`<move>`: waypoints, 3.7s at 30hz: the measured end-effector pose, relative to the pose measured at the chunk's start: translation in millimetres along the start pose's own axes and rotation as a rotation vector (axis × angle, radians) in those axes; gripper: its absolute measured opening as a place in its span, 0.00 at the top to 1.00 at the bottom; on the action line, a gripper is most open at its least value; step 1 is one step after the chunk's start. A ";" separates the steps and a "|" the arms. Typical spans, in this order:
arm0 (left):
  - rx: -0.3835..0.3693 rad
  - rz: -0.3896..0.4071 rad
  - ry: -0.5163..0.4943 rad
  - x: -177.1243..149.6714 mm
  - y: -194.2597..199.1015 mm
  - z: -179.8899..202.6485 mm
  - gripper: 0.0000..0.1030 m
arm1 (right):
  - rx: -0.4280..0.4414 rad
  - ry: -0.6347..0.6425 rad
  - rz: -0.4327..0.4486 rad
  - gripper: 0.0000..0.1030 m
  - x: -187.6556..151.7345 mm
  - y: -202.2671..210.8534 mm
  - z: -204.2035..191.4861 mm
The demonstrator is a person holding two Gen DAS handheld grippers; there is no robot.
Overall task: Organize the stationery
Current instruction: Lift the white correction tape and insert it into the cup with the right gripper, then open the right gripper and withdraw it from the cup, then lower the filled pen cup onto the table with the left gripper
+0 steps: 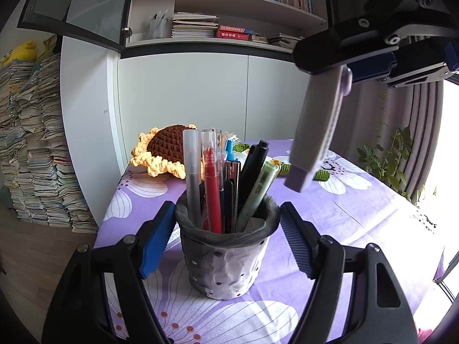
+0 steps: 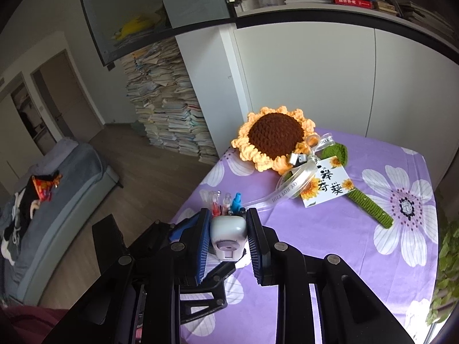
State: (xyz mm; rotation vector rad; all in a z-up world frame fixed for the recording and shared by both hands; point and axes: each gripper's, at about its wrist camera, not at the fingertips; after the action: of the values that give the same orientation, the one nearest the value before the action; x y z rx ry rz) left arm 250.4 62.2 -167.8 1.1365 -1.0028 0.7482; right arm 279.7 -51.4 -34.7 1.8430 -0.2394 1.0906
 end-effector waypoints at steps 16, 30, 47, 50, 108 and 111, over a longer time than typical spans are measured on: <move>0.000 0.000 0.000 0.3 0.1 -0.1 0.29 | -0.015 0.041 -0.025 0.74 2.9 -41.9 -10.8; 0.000 -0.001 0.002 0.8 -1.4 -1.0 0.29 | 0.060 -0.038 -0.132 0.74 -7.2 -70.4 -1.8; -0.001 -0.001 0.004 0.8 -0.1 -2.1 0.29 | -0.066 -0.027 -0.077 0.74 -32.2 -32.2 18.7; 0.000 -0.001 0.004 0.7 -0.1 -2.1 0.29 | -0.150 0.021 -0.042 0.74 -46.9 -23.7 20.0; 0.075 -0.116 -0.035 11.5 -24.8 50.4 0.33 | -0.268 -0.117 0.087 0.72 -125.6 5.0 85.2; 0.058 -0.117 -0.062 13.4 -26.4 66.7 0.33 | -0.272 -0.128 0.093 0.72 -128.3 8.5 92.0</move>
State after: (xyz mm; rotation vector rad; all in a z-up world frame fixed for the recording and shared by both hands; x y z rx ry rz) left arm 261.9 -9.4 -158.6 1.2643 -0.9633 0.6554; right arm 253.2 -164.8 -141.6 1.6712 -0.5269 0.9518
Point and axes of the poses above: each gripper's, at about its wrist camera, not at the fingertips, and y roughly against the way its jaws point, z to its right, x to its top, and after that the axes turned 5 degrees about y, right-handed
